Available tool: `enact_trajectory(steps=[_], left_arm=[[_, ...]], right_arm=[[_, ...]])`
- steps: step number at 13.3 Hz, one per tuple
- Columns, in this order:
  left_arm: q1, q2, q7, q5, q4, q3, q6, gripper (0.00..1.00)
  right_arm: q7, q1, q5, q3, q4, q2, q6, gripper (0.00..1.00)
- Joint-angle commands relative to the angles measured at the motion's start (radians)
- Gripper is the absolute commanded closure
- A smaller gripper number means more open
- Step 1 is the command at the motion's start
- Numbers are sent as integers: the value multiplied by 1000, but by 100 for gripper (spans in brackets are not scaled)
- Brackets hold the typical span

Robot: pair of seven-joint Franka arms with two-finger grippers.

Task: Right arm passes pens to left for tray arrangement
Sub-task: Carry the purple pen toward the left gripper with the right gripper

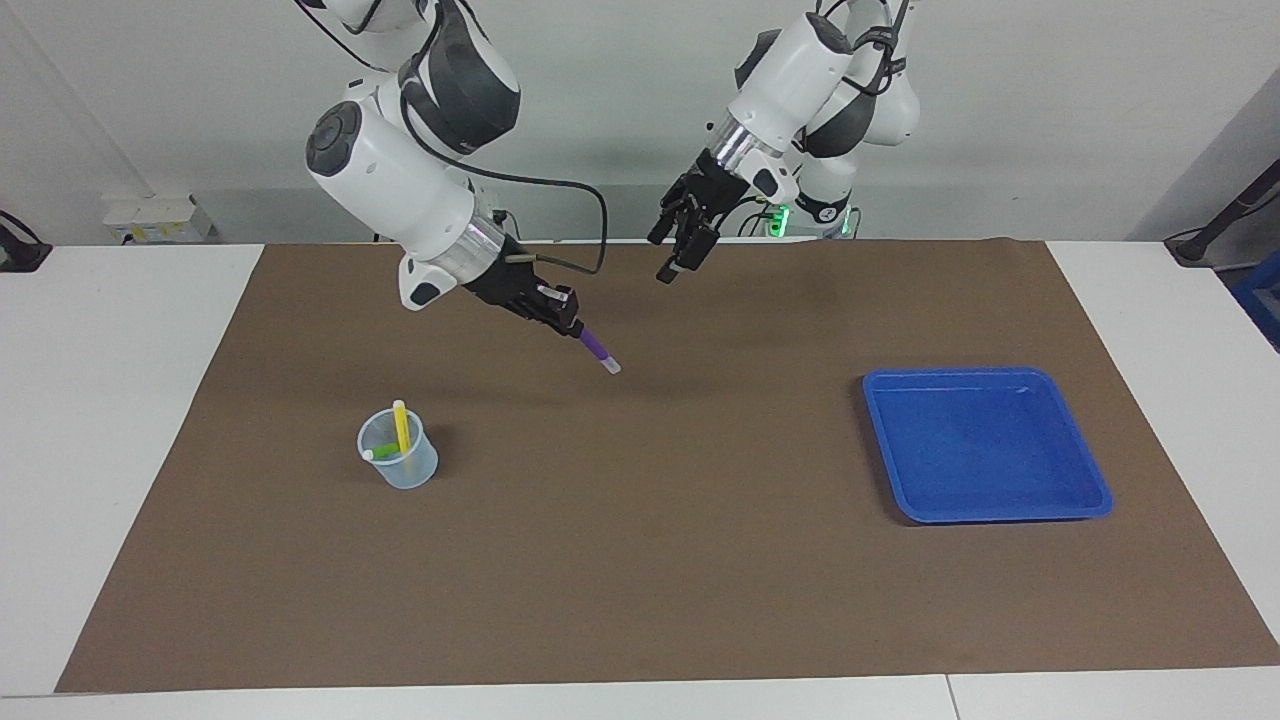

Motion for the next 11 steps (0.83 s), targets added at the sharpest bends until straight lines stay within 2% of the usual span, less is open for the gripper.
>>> enact_trajectory(steps=[1, 3, 5, 9, 11], left_arm=[[-38, 78, -8, -21, 34, 13, 78, 0], [-37, 128, 1, -21, 60, 13, 92, 0], [-34, 135, 0, -21, 62, 13, 94, 5], [-18, 167, -13, -24, 91, 15, 120, 7], [-18, 245, -23, -25, 164, 15, 135, 10]], right_arm=[[48, 25, 29, -1, -19, 0, 40, 100], [46, 25, 27, -1, -21, 0, 46, 100], [43, 26, 27, -1, -27, 2, 48, 100], [49, 60, 24, -1, -27, 2, 68, 100], [59, 57, 27, -1, -25, 5, 68, 100]])
